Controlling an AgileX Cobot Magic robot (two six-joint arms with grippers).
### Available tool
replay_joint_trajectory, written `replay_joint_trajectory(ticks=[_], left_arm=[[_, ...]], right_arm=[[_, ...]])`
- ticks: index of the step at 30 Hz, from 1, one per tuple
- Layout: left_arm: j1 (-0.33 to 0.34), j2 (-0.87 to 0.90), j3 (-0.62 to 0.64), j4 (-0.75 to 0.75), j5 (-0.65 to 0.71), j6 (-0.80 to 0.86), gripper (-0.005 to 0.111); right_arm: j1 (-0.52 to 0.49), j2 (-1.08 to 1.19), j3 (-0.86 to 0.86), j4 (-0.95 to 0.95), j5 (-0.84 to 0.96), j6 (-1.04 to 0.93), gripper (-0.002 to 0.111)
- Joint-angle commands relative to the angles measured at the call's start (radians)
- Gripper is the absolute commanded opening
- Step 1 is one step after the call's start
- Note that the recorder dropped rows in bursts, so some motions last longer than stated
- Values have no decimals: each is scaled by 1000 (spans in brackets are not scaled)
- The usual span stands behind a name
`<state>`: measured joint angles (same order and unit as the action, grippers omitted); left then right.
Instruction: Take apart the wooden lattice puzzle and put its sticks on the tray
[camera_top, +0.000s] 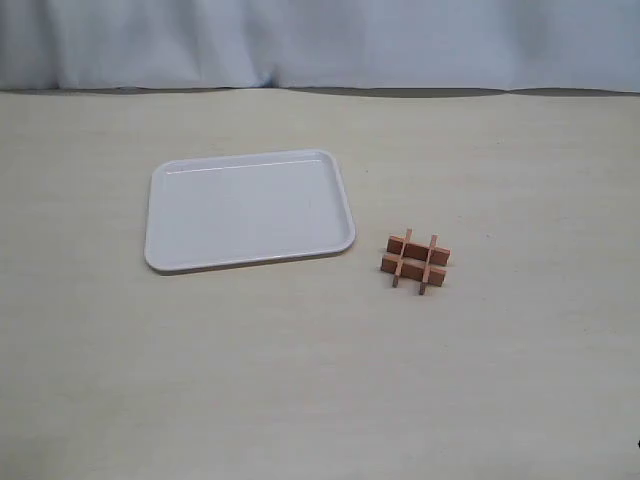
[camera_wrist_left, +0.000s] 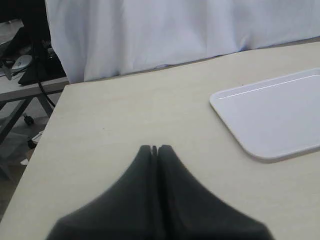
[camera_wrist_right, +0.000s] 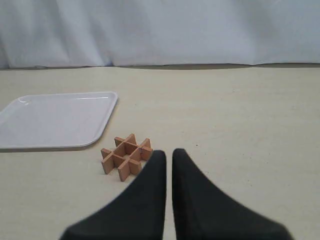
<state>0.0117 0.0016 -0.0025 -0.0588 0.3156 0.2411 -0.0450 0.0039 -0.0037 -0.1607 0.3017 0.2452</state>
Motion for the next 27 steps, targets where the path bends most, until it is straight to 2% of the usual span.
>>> replay_joint_trajectory(ticks=[1,10,13,20,22,25,27], left_arm=[[1,-2,2,-4,-6,4,0],[1,-2,2,-2,-6,4,0],[1,-2,2,-2,-6,4,0],[1,-2,2,-2,-6,4,0],[1,-2,2,-2,-6,4,0],[1,-2,2,-2,-6,4,0],[1,-2,2,-2,-6,4,0]], right_arm=[[0,-4,4,-5,-12,-10,4],[0,-4,4,-5,-12,-10,4],[0,-4,4,-5,-68,-10,4],[0,-4,4,2,-548,-5,4],[0,-4,4,106,-698,79,4],[0,-4,4,192,-628,333,4],[0,-4,4,194,-585,360,4]])
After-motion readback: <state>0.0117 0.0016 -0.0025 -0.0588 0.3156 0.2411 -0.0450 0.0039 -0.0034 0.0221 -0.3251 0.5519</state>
